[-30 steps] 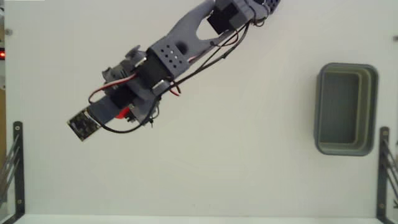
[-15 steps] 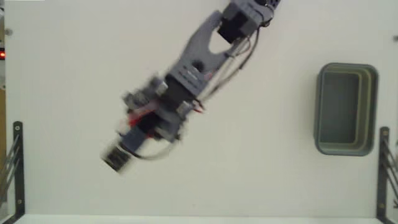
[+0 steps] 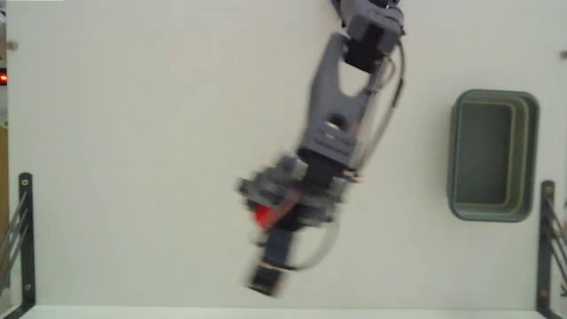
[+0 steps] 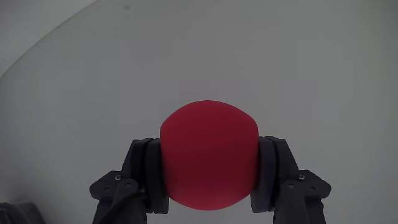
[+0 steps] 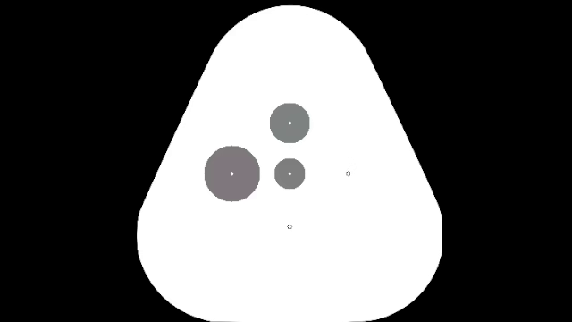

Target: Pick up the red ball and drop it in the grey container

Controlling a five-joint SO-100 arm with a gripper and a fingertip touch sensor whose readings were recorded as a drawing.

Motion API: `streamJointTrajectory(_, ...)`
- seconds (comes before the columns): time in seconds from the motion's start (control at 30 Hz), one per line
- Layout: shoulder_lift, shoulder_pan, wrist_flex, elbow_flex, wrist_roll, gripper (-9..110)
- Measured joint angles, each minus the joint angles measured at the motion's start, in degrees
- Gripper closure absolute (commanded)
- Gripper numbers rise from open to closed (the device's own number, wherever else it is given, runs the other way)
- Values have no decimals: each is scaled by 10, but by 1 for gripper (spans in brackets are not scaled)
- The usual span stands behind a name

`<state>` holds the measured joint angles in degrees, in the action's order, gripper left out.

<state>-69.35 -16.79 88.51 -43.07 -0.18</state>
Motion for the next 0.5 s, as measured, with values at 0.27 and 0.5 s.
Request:
streamJointTrajectory(0.27, -45, 118, -15, -48, 0, 31)
streamJointTrajectory(0.5, -78, 205, -22, -91, -1, 31)
